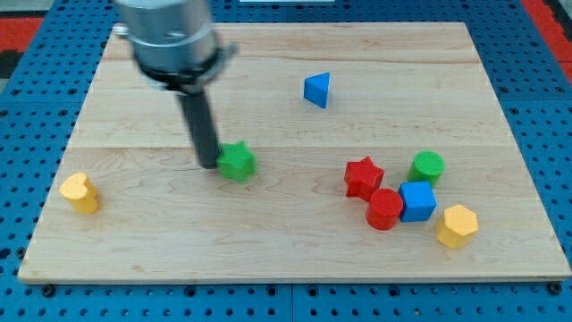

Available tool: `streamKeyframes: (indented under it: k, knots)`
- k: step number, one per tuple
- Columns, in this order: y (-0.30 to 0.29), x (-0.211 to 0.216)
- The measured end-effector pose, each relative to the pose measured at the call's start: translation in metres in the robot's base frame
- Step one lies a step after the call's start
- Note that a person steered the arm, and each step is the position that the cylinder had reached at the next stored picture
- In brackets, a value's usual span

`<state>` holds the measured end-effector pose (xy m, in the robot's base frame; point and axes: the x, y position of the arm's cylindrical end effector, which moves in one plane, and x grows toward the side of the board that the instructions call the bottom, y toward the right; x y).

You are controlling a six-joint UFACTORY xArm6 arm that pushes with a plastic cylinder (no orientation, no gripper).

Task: Move the yellow heart towards the green star

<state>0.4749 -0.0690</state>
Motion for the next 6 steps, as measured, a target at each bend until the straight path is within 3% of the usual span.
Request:
streamKeyframes:
  k: [1, 2, 3, 4, 5, 6]
  knots:
    - [0.086, 0.022]
    - [0.082, 0.092]
    - [-0.024, 0.139]
    - [-0.161, 0.131]
    - [-0.235, 0.065]
    - [-0.167, 0.045]
